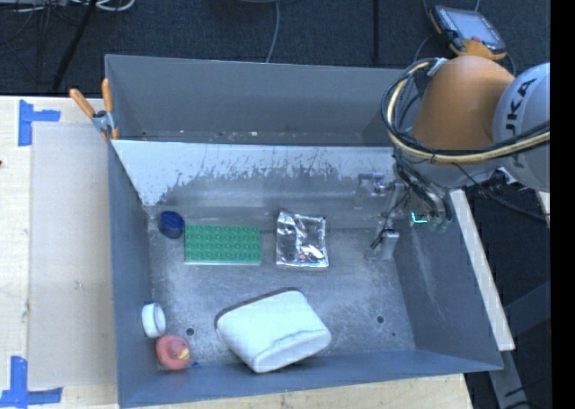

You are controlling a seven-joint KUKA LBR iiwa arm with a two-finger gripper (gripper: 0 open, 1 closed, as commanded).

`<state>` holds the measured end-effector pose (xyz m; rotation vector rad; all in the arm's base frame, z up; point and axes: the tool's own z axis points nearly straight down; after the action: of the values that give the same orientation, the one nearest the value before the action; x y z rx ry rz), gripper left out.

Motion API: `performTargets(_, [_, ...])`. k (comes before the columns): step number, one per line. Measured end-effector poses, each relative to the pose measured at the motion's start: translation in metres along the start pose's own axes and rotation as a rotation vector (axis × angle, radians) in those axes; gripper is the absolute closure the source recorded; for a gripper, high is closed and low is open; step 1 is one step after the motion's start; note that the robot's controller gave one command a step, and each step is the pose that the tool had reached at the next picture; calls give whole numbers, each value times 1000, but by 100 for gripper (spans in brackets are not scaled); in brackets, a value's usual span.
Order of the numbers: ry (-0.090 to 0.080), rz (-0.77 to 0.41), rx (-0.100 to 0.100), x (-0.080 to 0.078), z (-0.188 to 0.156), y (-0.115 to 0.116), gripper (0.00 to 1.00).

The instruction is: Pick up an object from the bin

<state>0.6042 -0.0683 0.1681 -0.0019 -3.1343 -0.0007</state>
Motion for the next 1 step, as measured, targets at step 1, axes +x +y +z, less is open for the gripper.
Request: performTargets(1, [-2, -37, -2, -13, 103, 58, 0])
